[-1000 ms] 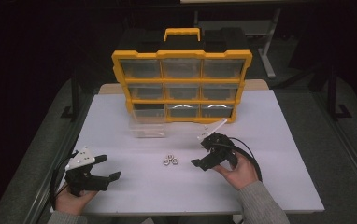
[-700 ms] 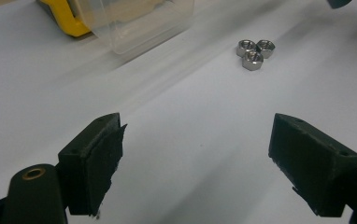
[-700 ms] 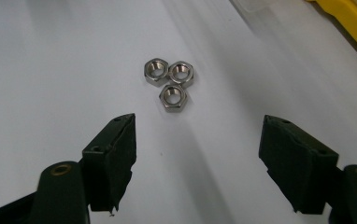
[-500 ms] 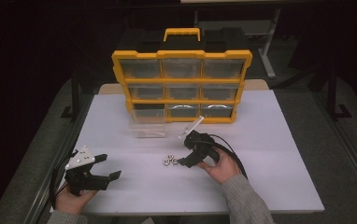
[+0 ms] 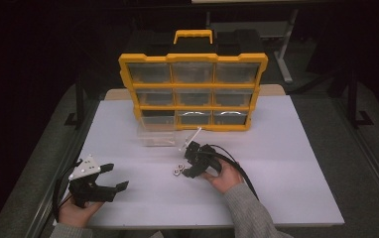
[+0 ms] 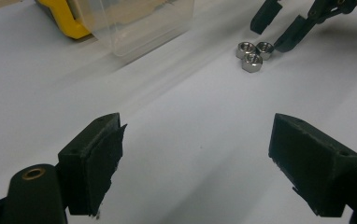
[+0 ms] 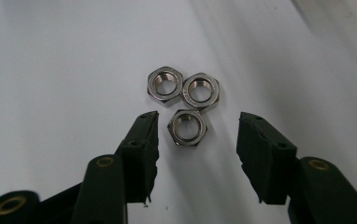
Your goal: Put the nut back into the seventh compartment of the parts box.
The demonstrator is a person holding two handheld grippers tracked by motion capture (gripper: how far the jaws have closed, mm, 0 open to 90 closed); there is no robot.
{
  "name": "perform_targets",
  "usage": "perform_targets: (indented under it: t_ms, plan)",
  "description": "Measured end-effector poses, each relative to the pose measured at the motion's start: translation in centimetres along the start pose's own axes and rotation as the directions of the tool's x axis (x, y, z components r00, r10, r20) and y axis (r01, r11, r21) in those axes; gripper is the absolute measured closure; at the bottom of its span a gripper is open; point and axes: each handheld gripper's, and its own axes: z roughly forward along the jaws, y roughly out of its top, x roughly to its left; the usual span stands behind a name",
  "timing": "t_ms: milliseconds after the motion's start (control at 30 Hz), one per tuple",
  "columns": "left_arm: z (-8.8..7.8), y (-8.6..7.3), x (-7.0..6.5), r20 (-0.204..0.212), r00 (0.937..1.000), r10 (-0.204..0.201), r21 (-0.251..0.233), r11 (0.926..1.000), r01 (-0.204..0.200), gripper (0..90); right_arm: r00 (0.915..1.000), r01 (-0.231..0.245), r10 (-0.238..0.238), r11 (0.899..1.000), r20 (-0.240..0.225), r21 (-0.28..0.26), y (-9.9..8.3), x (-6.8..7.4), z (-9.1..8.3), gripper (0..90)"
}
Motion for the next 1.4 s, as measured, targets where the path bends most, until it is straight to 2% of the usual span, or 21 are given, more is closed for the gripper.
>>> perform_targets:
  t_ms: [367, 567, 900, 1033, 1200, 1400]
  plan:
    - [-0.1, 0.1, 0.0, 0.0, 1.0, 0.005, -0.001, 1.0, -0.005, 17.2, 0.9984, 0.055, -0.055, 0.998, 0.013, 0.024, 0.2, 0.5, 1.0, 65.6]
    - [-0.1, 0.1, 0.1, -0.001, 1.0, 0.004, -0.004, 1.0, -0.004, 17.2, 0.997, 0.073, -0.074, 0.997, 0.024, 0.031, 0.2, 0.6, 1.0, 68.9]
    - [-0.2, 0.1, 0.2, -0.005, 1.0, 0.004, -0.002, 1.0, -0.004, 17.1, 0.9982, 0.057, -0.056, 0.998, -0.021, 0.035, 0.1, 0.2, 0.8, 69.2]
    - [-0.2, 0.1, 0.1, -0.006, 1.0, 0.004, 0.001, 1.0, -0.004, 17.1, 0.9984, 0.05, -0.049, 0.998, -0.027, 0.038, 0.0, 0.0, 0.1, 69.2]
    - [-0.3, 0.1, 0.1, -0.006, 1.0, 0.004, 0.0, 1.0, -0.004, 17.2, 0.9985, 0.035, -0.035, 0.999, -0.043, -0.009, 0.5, -0.6, -1.5, 69.2]
    - [-0.3, 0.1, 0.2, -0.011, 0.9999, 0.001, -0.012, 0.9999, -0.001, 17.1, 0.9984, 0.028, -0.03, 0.999, -0.047, -0.037, 1.5, -1.3, -3.3, 69.2]
